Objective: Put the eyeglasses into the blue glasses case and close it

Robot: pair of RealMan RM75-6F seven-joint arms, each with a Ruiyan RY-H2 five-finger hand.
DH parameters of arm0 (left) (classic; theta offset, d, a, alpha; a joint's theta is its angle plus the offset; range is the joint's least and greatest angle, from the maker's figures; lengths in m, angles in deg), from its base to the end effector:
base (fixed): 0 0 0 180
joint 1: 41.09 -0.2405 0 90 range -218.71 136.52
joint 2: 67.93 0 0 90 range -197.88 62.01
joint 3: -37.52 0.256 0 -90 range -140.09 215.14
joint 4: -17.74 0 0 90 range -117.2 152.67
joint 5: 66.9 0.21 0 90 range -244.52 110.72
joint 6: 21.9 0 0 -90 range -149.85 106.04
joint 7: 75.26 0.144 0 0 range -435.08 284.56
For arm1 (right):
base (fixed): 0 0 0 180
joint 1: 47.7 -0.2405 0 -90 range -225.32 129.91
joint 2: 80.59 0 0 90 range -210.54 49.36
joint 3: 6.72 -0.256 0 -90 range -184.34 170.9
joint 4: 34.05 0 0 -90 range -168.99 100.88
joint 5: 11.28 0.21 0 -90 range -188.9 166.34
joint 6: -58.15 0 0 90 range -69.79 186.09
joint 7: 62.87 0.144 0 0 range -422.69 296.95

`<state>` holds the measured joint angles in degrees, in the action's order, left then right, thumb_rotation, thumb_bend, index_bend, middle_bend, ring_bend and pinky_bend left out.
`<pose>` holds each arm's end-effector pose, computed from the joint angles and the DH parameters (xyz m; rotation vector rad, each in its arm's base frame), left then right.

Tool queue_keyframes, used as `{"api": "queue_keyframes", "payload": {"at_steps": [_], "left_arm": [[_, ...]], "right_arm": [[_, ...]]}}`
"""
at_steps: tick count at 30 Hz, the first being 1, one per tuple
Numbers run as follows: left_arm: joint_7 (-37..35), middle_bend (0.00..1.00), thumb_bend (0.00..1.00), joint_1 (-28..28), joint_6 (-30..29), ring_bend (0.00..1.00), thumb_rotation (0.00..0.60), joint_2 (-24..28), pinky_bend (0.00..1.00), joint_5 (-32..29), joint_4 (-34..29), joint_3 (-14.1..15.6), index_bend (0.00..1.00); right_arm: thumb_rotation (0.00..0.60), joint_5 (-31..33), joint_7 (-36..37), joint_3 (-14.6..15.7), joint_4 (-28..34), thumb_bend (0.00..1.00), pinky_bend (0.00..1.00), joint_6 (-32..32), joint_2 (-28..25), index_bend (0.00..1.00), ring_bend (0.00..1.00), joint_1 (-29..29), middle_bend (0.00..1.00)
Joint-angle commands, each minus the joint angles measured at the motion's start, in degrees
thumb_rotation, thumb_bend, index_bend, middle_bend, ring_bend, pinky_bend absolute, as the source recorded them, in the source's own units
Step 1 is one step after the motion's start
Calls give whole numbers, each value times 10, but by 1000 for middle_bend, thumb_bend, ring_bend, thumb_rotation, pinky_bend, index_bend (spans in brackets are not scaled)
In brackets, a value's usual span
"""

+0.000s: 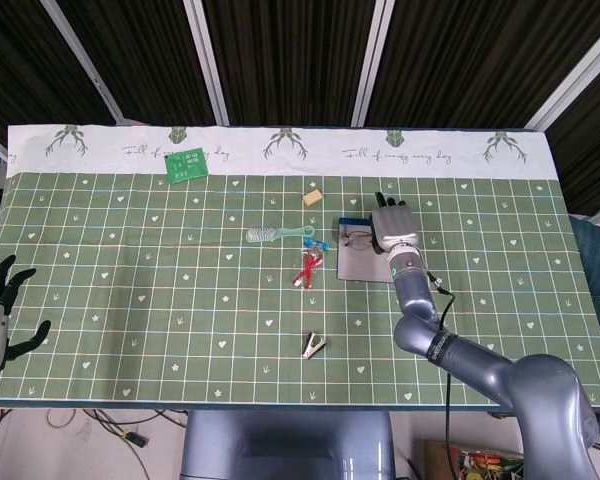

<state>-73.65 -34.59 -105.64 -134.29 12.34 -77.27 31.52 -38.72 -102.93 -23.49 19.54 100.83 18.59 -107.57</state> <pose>-0.3049 0.1994 0.1524 -1.2720 -0.9654 -0.9371 -0.1519 -0.4642 -0.0202 1.6305 -0.9567 0.5481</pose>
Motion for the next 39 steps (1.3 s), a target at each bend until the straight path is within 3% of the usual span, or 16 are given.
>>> {"api": "queue_keyframes", "payload": {"at_steps": [1, 29, 32, 39], "left_arm": [[1, 0, 271, 0, 0, 0, 600, 0, 0, 0, 0, 0, 169], [3, 0, 271, 0, 2, 0, 600, 1, 0, -3, -2, 0, 169], [3, 0, 271, 0, 2, 0, 600, 1, 0, -4, -3, 0, 169], [4, 0, 270, 0, 2, 0, 600, 1, 0, -4, -3, 0, 169]], "right_arm": [[600, -4, 8, 3, -14, 480, 203, -11, 6, 628, 145, 1, 77], [600, -11, 35, -7, -108, 477, 203, -60, 45, 628, 140, -16, 77], [600, -10, 34, -7, -112, 462, 203, -63, 45, 583, 136, -16, 76], [600, -5, 27, -4, -108, 451, 203, -66, 41, 363, 130, -15, 70]]}}
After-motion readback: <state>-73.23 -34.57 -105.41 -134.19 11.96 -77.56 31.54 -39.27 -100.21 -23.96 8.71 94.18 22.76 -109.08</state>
